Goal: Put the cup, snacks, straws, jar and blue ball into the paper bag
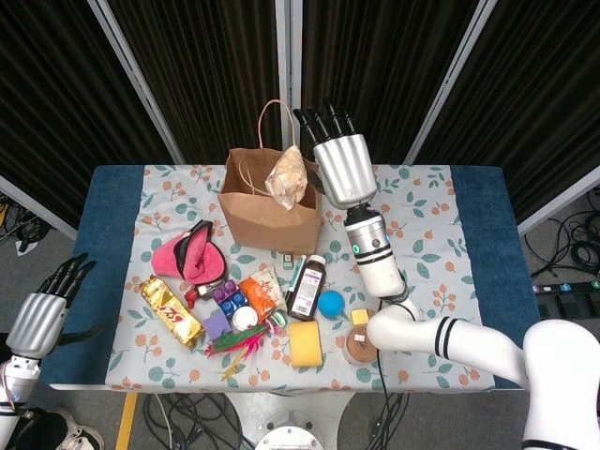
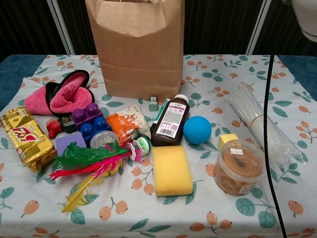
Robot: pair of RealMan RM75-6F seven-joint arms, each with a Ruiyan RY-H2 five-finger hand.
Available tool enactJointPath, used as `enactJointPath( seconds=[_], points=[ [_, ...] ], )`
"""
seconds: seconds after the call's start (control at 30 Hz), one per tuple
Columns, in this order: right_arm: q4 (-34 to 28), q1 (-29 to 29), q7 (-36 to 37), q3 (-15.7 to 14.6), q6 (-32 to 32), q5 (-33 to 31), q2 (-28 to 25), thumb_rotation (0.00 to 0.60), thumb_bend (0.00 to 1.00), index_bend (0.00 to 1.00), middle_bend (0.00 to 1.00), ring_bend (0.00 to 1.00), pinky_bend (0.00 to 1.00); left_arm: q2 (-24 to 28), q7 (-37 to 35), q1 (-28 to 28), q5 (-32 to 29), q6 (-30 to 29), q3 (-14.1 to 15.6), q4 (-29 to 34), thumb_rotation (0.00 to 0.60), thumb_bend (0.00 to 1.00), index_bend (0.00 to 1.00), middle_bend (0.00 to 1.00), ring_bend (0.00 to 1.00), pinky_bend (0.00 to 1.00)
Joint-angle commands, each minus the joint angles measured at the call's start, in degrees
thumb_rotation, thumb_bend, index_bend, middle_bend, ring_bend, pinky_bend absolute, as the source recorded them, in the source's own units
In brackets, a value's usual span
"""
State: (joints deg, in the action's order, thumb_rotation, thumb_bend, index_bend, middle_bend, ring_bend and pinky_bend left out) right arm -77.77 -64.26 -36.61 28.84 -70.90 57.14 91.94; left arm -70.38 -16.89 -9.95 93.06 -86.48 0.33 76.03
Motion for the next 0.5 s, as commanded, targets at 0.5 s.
enactJointPath(
  seconds=[0.5],
  points=[
    [25.40,-10.97,-2.01,0.24,9.68,-4.41,13.85,0.600,0.11,0.10,0.14,0.03,0.08,0.68,-3.00,-1.37,-2.97,2.55,-1.87,-2.55,0.600,0.11,0.09,0.11,0.06,0.22]
  ],
)
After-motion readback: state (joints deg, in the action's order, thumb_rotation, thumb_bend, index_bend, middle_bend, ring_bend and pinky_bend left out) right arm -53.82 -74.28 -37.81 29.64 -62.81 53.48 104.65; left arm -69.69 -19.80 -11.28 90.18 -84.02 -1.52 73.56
